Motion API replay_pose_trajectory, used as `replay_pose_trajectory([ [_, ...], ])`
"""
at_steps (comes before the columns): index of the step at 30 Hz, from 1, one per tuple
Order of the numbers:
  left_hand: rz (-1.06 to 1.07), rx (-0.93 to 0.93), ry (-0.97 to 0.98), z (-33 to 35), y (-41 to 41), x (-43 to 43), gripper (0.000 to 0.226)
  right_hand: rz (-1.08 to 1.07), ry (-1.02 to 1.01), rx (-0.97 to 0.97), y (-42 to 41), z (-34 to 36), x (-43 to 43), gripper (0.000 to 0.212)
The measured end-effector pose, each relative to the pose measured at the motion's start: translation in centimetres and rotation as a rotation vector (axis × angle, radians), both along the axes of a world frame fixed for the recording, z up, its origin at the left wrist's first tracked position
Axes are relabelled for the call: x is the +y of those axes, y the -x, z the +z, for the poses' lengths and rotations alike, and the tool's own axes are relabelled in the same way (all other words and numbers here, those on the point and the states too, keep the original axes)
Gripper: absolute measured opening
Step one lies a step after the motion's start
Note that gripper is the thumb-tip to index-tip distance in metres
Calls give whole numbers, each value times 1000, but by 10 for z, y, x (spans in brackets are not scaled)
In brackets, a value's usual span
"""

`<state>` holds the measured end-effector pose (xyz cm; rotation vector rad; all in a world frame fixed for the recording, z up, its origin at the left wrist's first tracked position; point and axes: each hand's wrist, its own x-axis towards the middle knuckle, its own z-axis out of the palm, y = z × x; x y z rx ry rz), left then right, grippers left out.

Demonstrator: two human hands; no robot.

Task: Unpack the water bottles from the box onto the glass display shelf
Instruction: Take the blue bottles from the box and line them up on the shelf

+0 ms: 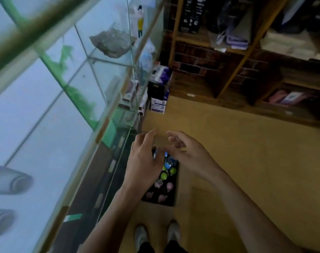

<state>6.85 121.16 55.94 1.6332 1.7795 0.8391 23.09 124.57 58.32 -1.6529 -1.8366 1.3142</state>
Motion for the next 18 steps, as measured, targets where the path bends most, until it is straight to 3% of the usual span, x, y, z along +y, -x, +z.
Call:
replay_pose_trajectory([
  [12, -63, -58, 314, -173, -22, 12, 56, -132, 215, 32, -22, -172, 6, 47],
  [18, -86, -36, 359, -276, -39, 21, 57, -216, 315, 100, -40, -287, 4, 48],
])
